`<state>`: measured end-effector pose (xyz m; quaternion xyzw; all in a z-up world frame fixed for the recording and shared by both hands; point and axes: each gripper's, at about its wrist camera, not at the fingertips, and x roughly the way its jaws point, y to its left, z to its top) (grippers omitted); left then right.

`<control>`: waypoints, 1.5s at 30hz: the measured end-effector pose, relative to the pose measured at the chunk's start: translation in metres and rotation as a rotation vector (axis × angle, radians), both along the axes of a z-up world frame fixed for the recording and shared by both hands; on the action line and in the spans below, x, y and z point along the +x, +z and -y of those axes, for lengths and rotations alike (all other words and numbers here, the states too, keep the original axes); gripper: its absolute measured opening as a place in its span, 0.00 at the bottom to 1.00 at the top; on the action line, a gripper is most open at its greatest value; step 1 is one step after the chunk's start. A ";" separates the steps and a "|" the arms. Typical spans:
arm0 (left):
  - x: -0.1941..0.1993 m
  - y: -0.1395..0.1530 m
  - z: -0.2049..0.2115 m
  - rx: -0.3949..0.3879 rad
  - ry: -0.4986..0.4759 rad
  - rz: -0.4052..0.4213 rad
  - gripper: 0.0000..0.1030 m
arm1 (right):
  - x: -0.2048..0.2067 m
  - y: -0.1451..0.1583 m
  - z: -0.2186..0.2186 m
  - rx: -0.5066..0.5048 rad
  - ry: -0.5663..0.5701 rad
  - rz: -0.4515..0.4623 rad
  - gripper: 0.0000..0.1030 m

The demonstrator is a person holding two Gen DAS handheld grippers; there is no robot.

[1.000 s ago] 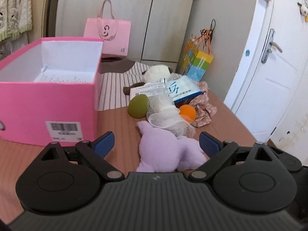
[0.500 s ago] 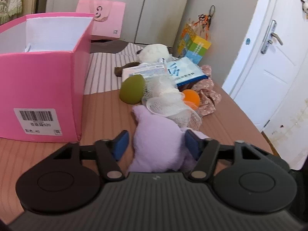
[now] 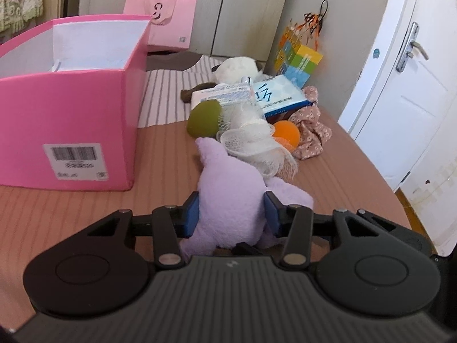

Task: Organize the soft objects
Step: 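Move the left tool to the lilac plush toy and close on it, then carry the lilac plush with the left tool into the pink box and release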

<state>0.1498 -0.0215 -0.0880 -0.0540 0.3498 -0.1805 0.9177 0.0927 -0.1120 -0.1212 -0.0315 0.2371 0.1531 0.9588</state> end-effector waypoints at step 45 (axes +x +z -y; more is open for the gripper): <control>0.002 0.139 -0.143 0.004 0.070 0.022 0.45 | 0.040 0.147 -0.125 -0.116 0.319 -0.080 0.62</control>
